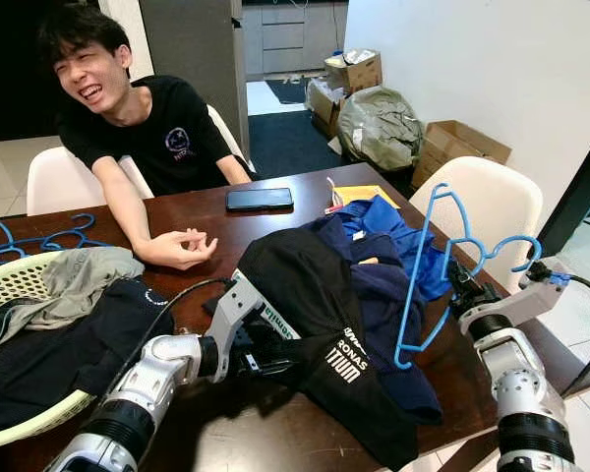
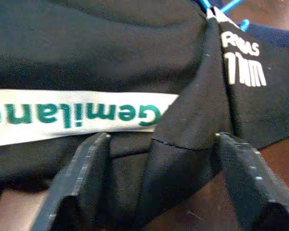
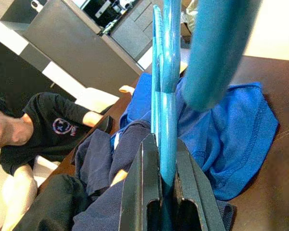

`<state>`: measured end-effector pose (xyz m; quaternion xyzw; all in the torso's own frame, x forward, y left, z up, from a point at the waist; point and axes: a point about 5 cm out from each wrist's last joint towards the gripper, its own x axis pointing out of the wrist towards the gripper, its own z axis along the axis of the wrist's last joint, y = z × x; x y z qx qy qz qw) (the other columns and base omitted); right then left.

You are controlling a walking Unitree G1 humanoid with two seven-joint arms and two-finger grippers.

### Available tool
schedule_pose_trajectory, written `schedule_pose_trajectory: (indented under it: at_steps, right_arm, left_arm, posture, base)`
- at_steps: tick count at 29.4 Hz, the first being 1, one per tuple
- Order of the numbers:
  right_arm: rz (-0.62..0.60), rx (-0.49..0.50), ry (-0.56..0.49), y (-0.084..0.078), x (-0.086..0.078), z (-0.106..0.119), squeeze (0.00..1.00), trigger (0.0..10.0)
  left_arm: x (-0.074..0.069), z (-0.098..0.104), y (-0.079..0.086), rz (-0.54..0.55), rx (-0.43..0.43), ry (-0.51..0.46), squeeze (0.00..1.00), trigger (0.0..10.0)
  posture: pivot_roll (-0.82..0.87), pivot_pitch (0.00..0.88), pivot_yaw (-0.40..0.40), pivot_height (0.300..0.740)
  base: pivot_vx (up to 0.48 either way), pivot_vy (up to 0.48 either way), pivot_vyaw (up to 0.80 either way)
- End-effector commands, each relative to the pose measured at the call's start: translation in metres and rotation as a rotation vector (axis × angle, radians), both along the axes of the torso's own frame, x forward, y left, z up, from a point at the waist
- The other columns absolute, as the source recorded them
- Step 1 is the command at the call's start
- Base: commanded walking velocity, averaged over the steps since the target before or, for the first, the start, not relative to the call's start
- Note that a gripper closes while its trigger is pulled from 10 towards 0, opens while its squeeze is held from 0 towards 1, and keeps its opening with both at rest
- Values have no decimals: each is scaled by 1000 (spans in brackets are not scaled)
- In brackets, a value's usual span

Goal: Hang hanger

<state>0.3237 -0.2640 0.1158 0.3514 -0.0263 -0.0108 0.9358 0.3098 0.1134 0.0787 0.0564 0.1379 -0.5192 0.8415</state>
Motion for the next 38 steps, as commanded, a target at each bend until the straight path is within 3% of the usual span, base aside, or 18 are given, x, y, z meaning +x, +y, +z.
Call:
schedule_pose_trajectory:
  at_steps: [1,28,30,31,32,33,34,36,37,38]
  right_arm:
    - [8,10,10,3,-1,-2,0,10000]
    - [8,19,11,5,0,-2,0,10000]
    - [8,19,11,5,1,-2,0,10000]
    - [8,19,11,5,1,-2,0,10000]
    - [8,19,11,5,1,-2,0,10000]
    - [8,19,11,5,1,-2,0,10000]
    - [8,19,12,5,2,-2,0,10000]
    - [8,19,12,5,2,-2,0,10000]
    - [6,19,13,4,2,-2,0,10000]
    - [3,18,13,3,2,-3,0,10000]
  left_arm:
    - [-4,-7,1,-22,32,35,0,0]
    - [-6,-4,12,-39,48,30,0,0]
    - [-2,11,10,-23,-54,6,0,0]
    - [-2,11,10,-23,-54,6,0,0]
    - [3,31,7,-2,-173,-25,0,0]
    - [3,31,7,-2,-173,-25,0,0]
    - [9,58,6,28,-333,-64,0,0]
    - [9,58,6,28,-333,-64,0,0]
    - [17,99,12,59,-569,-115,0,0]
    - [19,132,21,56,-740,-162,0,0]
  posture:
    - [-70,14,-16,740]
    - [-58,5,-16,740]
    - [-57,2,-16,740]
    - [-57,2,-16,740]
    - [-57,0,-17,740]
    - [-57,0,-17,740]
    - [-54,0,-17,740]
    - [-54,0,-17,740]
    - [-46,0,-17,740]
    - [-49,0,-9,740]
  base:
    - [0,0,0]
    - [0,0,0]
    - [0,0,0]
    - [0,0,0]
    - [0,0,0]
    - [0,0,0]
    - [0,0,0]
    - [0,0,0]
    - [0,0,0]
    - [0,0,0]
